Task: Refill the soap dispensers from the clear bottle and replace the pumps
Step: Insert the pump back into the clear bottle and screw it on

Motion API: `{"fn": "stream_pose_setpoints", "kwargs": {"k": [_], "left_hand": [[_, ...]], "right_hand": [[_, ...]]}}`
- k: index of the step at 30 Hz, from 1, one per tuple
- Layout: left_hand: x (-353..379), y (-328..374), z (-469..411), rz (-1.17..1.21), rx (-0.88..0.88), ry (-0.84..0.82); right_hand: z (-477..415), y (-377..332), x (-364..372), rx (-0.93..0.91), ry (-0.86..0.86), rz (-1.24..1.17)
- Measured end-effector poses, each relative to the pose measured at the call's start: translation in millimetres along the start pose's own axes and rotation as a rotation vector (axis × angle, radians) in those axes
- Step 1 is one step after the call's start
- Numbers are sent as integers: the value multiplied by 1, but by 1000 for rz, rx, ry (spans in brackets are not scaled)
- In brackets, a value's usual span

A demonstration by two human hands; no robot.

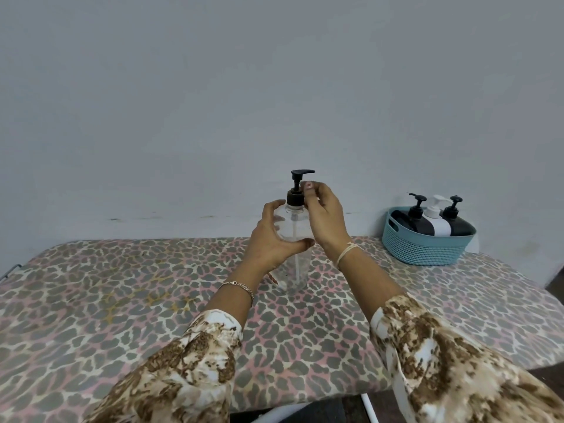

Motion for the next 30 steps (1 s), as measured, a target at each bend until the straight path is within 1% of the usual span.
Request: {"fn": "stream_pose_setpoints", "kwargs": {"k": [3, 5, 12, 14, 16, 19, 21, 23, 27, 30], "left_hand": [[2, 0, -1, -3, -8, -10], [2, -1, -2, -3, -12, -8], [0, 0, 0, -13, -24, -5], [-1, 2, 2, -21, -24, -14], [-2, 4, 2, -42, -26, -24], [-3, 7, 6, -56, -36, -47], [-3, 8, 8, -47, -48, -51], [-3, 6, 8, -44, -52, -50], [-1, 5, 8, -49, -35, -42], [0, 3, 6, -48, -30, -36]], "right_hand": [[3, 6, 4, 10, -86, -20], [4, 8, 6, -4, -104, 2], [0, 0, -2, -77, 21, 27], [1, -3, -2, -62, 10, 33], [-1, -2, -1, -17, -54, 44], [-2, 0, 5, 27, -204, 70], [-1, 1, 8, 24, -246, 131], [-2, 0, 7, 9, -199, 143], [-3, -3, 1, -14, -64, 94], [-3, -3, 3, -26, -53, 98]]}}
Point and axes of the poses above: each hand's wrist, its own z-axis away from the middle knuckle, its own x-axis out of the palm, y = z × x, the point moved 7 cm from there along -z, towards the middle knuckle, and after that the axes turned 14 degrees about -z, right-handed, at the moved point
